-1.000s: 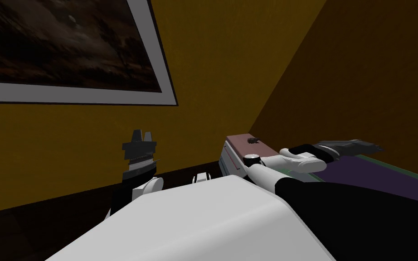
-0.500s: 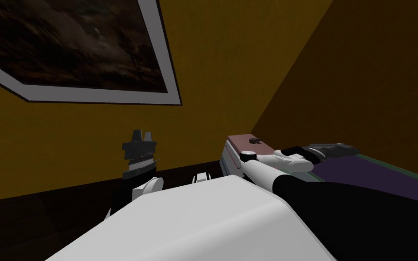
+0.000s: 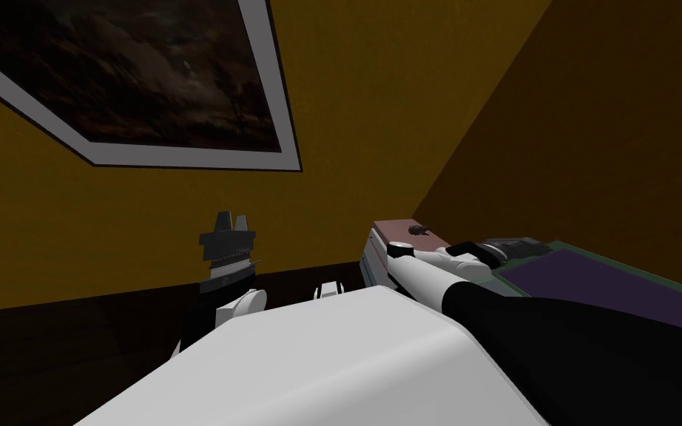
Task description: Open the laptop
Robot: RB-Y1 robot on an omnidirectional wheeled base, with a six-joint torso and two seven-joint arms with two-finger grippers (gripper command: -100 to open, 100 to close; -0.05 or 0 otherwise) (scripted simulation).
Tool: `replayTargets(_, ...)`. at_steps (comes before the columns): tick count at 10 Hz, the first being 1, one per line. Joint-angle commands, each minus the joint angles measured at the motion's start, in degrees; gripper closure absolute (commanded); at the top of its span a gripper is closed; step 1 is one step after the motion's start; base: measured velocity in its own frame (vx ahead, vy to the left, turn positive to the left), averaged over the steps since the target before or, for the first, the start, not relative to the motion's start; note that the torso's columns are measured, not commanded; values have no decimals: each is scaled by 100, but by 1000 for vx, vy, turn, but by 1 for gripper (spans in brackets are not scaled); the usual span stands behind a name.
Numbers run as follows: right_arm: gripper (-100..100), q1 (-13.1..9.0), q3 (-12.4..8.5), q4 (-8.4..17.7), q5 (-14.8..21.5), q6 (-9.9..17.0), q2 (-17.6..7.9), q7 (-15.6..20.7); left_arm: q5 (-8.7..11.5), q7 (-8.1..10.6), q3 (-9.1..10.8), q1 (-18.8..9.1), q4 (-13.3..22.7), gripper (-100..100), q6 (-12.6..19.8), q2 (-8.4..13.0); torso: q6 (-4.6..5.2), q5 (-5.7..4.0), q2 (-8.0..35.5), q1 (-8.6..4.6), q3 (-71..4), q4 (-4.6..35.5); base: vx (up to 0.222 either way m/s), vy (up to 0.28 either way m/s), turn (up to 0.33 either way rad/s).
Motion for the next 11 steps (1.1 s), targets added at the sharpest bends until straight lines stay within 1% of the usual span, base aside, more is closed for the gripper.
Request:
replayTargets(1, 100, -81, -161, -18, 90, -136, 21, 10, 0, 0, 0, 0, 0, 0, 0, 0, -3, -2, -13, -5, -9, -5, 0, 0, 0)
replayTargets(2, -100, -33, -9, 6, 103, -193, 10, -25, 0, 0, 0, 1, 0, 0, 0, 0, -6, -3, -15, -6, -11, -6, -33, 6, -5)
replayTargets(4, -100, 90, 243, 65, 116, -258, -18, -103, 0, 0, 0, 0, 0, 0, 0, 0, -5, -2, 12, -3, 7, 2, -79, 10, -14)
replayTargets(6, -100, 271, 497, 155, 135, -355, -57, -217, 0, 0, 0, -1, 0, 0, 0, 0, -5, 1, 13, 8, 8, 3, -118, 40, -20)
replayTargets(8, -100, 500, 733, 272, 160, -478, -104, -358, 0, 0, 0, -1, 0, 0, 0, 0, -5, -3, 10, -7, 5, 2, -184, 34, -21)
replayTargets(11, -100, 906, 1055, 482, 203, -696, -186, -603, 0, 0, -1, -2, 0, 0, 0, -1, -6, 0, -1, 3, -1, -1, -210, 65, -31)
